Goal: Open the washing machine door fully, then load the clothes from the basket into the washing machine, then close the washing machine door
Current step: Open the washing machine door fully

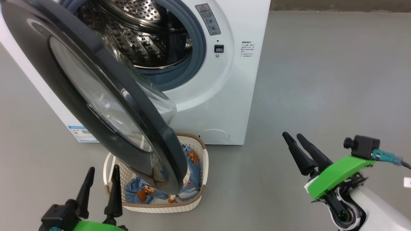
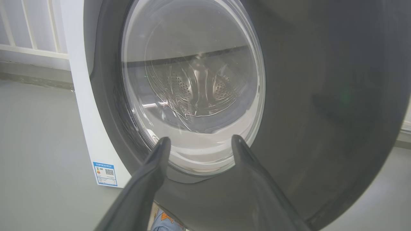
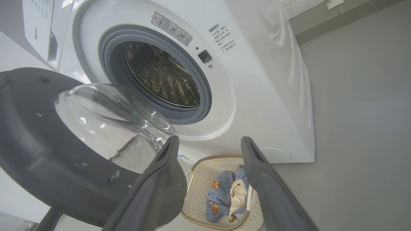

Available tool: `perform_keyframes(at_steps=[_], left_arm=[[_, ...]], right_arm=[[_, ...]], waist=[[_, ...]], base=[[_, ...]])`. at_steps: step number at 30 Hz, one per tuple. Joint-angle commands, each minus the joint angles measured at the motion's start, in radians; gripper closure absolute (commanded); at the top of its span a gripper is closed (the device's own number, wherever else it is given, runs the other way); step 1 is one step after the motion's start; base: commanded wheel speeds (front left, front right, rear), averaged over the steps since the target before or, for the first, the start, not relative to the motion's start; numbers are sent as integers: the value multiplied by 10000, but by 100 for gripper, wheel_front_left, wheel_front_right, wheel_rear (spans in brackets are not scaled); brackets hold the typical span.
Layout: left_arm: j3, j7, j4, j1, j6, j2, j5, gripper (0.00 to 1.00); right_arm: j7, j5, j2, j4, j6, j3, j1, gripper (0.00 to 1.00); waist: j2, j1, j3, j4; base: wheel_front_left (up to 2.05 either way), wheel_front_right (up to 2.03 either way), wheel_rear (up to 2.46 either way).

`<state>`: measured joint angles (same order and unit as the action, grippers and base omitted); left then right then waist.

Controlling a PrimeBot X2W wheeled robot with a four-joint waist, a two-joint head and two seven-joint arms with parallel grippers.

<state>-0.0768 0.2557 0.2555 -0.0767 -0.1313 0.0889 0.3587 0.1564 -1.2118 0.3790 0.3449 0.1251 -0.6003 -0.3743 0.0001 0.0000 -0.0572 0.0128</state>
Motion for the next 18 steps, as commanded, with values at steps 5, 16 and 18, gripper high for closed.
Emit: perform_keyframes(at_steps=[5, 16, 18], left_arm=[[378, 61, -279, -99, 6, 100, -147, 0], [376, 61, -256, -40, 6, 97, -174, 0], [363, 61, -252, -37, 6, 102, -176, 0]], right_arm=[[1035, 850, 145, 445, 56, 23, 130, 0], [1052, 5220, -1158, -261, 56, 3229, 1715, 0], [1052, 5528, -1213, -322, 56, 3325, 1855, 0]], waist=[[-1, 0, 45, 48], [-1, 0, 183, 167], [-1, 0, 197, 184]], base=[[0, 0, 0], [0, 0, 0], [0, 0, 0]])
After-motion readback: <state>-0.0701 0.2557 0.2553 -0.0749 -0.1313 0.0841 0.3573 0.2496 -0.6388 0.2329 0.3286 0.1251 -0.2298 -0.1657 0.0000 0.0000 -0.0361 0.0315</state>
